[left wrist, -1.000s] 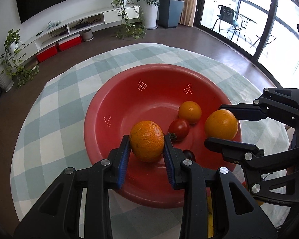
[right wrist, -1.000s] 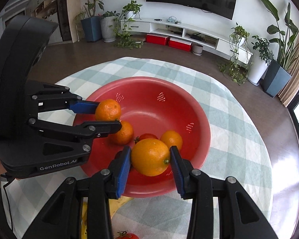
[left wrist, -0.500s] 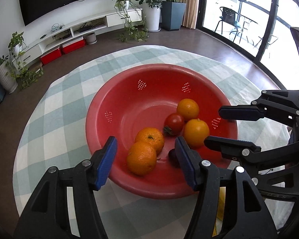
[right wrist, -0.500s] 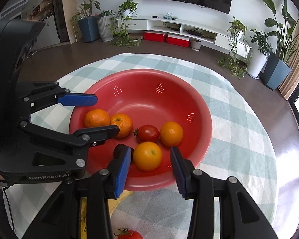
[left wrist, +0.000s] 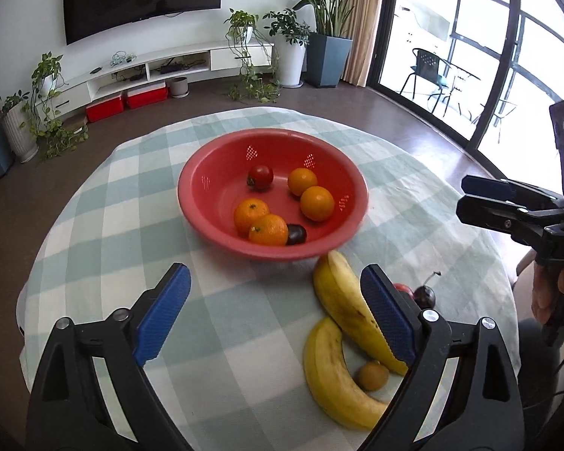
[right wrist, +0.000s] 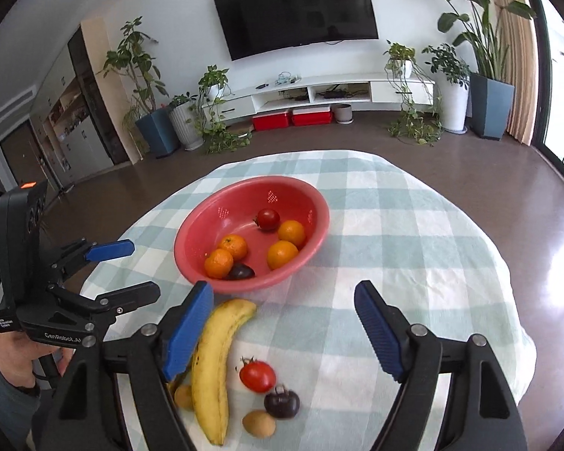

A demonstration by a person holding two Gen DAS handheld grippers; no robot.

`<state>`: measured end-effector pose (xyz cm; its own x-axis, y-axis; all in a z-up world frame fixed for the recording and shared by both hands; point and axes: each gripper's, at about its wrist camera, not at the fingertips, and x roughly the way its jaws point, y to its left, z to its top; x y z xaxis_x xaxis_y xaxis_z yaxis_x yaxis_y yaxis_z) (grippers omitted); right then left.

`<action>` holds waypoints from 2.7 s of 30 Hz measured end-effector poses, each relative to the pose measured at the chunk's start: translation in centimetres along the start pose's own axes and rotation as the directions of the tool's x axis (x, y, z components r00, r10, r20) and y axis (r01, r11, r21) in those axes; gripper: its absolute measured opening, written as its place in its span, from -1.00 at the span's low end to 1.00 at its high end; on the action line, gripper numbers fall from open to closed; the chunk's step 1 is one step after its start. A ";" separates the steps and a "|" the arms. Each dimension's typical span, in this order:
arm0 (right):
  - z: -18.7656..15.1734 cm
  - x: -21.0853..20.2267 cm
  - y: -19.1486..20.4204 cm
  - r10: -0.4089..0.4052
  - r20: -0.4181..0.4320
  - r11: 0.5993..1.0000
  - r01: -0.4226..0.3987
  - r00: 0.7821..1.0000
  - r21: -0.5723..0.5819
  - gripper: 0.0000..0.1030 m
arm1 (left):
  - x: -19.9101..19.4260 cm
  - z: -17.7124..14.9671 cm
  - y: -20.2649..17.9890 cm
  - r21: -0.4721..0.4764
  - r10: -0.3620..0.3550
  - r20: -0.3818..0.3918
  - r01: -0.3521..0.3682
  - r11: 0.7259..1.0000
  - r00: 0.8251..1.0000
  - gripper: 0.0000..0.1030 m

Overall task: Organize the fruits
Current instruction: 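Withdraw both grippers from the red bowl toward the bananas, then grasp the curved banana with the left gripper while the right gripper grasps the other banana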

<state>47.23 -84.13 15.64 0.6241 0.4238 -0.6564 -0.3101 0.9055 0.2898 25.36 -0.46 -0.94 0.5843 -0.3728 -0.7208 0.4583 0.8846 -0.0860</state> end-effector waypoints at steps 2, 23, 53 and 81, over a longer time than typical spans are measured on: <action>-2.0 -1.3 -0.5 0.008 0.012 0.999 -0.009 1.000 0.039 0.55 | -1.0 -1.9 -0.3 -0.030 -0.005 0.004 0.005 1.000 1.000 0.80; -11.2 -4.0 0.3 -0.007 0.055 0.994 0.001 0.998 0.113 0.59 | -2.4 -11.3 -4.2 -0.199 -0.017 -0.083 0.000 0.980 0.996 0.82; -11.4 -4.6 0.1 0.006 0.098 0.994 -0.017 0.995 0.112 0.59 | 5.0 -6.9 -3.3 -0.086 0.118 -0.286 -0.148 0.985 0.951 0.15; -11.1 -4.1 1.7 -0.011 0.072 0.999 0.008 0.997 0.038 0.58 | 2.4 -8.9 -5.0 0.081 0.163 -0.264 -0.147 0.986 0.950 -0.38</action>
<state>36.19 -84.56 11.12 0.6775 0.4144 -0.6077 -0.2777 0.9091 0.3104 18.51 -3.27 -8.41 0.4531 -0.1359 -0.8811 0.4204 0.9041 0.0767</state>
